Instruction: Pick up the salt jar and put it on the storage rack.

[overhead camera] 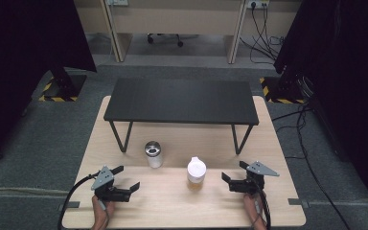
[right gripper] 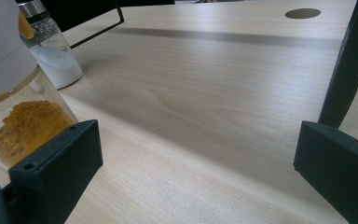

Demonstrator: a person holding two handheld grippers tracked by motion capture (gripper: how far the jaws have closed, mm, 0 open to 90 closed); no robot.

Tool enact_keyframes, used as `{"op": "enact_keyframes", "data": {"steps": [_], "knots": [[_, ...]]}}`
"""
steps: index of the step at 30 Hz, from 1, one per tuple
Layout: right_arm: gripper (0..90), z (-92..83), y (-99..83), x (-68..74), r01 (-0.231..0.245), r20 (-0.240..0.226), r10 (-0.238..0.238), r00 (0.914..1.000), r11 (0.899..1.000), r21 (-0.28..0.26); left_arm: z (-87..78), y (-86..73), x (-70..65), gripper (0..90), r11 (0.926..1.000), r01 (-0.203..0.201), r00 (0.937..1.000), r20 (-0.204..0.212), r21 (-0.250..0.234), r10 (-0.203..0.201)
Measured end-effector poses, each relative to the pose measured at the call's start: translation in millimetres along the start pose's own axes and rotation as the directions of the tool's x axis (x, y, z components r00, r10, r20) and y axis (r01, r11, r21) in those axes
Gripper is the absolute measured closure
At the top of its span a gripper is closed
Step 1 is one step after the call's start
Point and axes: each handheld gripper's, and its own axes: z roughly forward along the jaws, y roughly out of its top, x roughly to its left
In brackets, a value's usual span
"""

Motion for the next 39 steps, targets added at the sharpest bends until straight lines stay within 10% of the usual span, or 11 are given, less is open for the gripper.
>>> {"op": "enact_keyframes", "data": {"steps": [39], "knots": [[1.2, 0.3, 0.5, 0.1, 0.0, 0.0, 0.0, 1.0, 1.0, 0.002, -5.4, 4.7, 3.6, 0.0, 0.9993, 0.031, 0.999, 0.033, -0.019, -0.031]]}}
